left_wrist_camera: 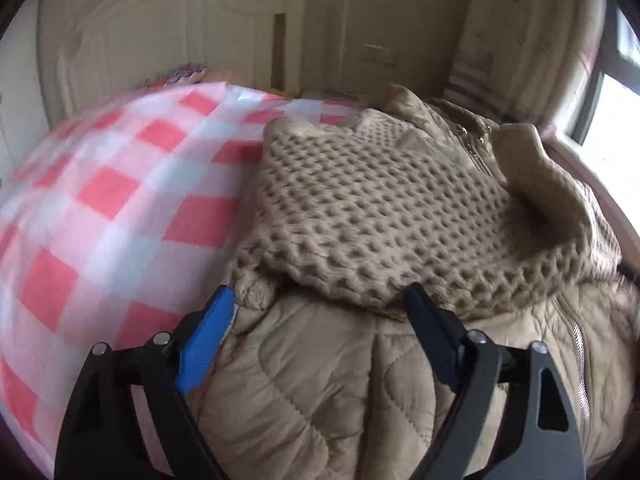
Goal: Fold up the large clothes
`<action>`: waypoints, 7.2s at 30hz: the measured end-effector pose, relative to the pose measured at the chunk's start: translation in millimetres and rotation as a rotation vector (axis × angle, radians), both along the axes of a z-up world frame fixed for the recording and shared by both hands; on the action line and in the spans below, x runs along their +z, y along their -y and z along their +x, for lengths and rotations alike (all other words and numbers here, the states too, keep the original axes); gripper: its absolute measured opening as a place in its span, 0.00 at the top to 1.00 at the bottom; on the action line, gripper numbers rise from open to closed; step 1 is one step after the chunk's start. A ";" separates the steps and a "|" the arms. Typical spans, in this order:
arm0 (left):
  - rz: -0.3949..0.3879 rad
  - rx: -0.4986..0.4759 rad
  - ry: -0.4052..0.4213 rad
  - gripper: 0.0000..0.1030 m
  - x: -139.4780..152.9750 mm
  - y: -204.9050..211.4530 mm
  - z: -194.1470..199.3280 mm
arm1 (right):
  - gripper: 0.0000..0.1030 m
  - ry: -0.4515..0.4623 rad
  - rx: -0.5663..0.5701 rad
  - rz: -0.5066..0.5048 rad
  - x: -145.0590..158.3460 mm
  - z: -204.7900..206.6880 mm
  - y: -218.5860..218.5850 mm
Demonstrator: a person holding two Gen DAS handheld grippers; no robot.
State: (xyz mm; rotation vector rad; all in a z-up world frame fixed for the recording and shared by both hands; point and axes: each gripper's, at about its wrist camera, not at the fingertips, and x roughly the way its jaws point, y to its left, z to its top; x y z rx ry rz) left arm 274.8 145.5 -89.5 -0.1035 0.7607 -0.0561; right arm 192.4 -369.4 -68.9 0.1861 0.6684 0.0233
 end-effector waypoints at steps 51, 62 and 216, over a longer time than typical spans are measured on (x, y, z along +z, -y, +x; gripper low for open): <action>-0.149 0.035 -0.032 0.07 -15.1 -16.5 -6.6 | 0.87 0.202 0.149 0.234 53.1 -2.4 -90.7; -0.157 0.041 -0.029 0.07 -14.9 -18.6 -7.3 | 0.87 -0.020 0.043 0.076 28.0 54.8 -69.2; 0.154 -0.053 -0.098 0.02 -9.5 63.3 89.0 | 0.97 0.095 0.351 -0.089 105.6 191.8 -130.4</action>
